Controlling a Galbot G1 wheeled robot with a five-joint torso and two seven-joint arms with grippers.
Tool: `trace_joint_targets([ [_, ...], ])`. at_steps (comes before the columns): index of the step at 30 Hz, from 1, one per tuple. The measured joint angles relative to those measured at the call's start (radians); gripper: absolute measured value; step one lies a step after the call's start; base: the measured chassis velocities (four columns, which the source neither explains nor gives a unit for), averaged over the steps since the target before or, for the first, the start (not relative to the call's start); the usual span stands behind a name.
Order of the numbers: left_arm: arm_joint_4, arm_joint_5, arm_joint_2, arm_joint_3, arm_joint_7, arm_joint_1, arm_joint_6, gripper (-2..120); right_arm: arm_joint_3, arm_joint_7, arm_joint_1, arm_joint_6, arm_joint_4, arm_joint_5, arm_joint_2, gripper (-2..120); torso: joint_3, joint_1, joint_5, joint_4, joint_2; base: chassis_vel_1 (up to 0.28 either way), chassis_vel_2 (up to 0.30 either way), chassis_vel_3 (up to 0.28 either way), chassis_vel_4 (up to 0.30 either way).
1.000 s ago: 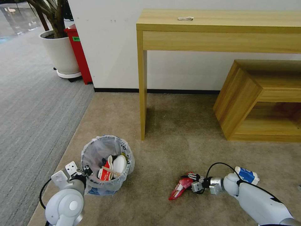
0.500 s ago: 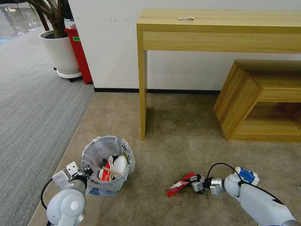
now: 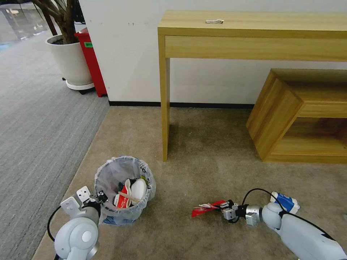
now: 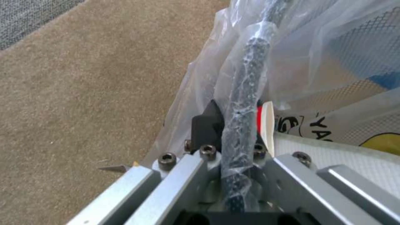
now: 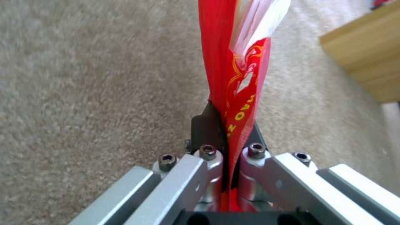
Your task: Pick up the trash bin and place the garbage on the floor into it.
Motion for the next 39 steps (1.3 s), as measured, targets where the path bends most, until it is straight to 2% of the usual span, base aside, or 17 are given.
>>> trace_joint_targets([
  [6, 0.002, 0.003, 0.008, 0.01, 0.001, 0.002, 0.003, 0, 0.076, 0.009, -0.055, 0.017, 0.063, 0.062, -0.033, 0, 0.0, 0.0, 0.0, 0.0, 0.0, 0.0, 0.0, 0.0, 0.0],
  [8, 0.004, 0.006, 0.011, 0.018, 0.001, 0.001, 0.005, 0, 0.103, 0.009, -0.087, 0.015, 0.126, 0.128, -0.063, 0, 0.0, 0.0, -0.0001, -0.0001, 0.0, 0.0, 0.0, 0.0, 0.0],
  [13, 0.007, 0.012, 0.009, 0.03, 0.004, 0.001, 0.006, 0, 0.156, 0.009, -0.13, 0.012, 0.214, 0.186, -0.086, 0, 0.0, 0.0, -0.0002, 0.0, 0.0, 0.0, 0.0, 0.0, 0.0],
  [19, 0.006, 0.018, 0.012, 0.039, 0.008, 0.003, 0.009, 0, 0.221, 0.014, -0.188, -0.018, 0.376, 0.324, -0.121, 0, 0.0, 0.0, -0.0001, 0.0, 0.0, 0.0, 0.0, 0.0, 0.0],
  [24, 0.005, 0.023, 0.014, 0.047, 0.008, 0.004, 0.011, 0, 0.228, 0.014, -0.193, -0.032, 0.454, 0.398, -0.139, 0, 0.0, 0.0, -0.0001, 0.0001, 0.0, 0.0, 0.0, 0.0, 0.0],
  [27, 0.006, 0.03, 0.013, 0.055, 0.012, 0.005, 0.013, 0, 0.227, 0.0, -0.189, -0.044, 0.542, 0.46, -0.158, 0, 0.0, 0.0, -0.0002, 0.0001, 0.0, 0.0, 0.0, 0.0, 0.0],
  [35, 0.006, 0.04, 0.014, 0.074, 0.014, 0.006, 0.018, 0, 0.215, -0.034, -0.16, -0.062, 0.692, 0.511, -0.185, 0, 0.0, 0.0, -0.0002, 0.0001, 0.0, 0.0, 0.0, 0.0, 0.0],
  [39, 0.005, 0.045, 0.015, 0.082, 0.014, 0.006, 0.02, 0, 0.198, -0.046, -0.14, -0.067, 0.728, 0.53, -0.197, 0, 0.0, 0.0, 0.0, 0.0001, 0.0, 0.0, 0.0, 0.0, 0.0],
])
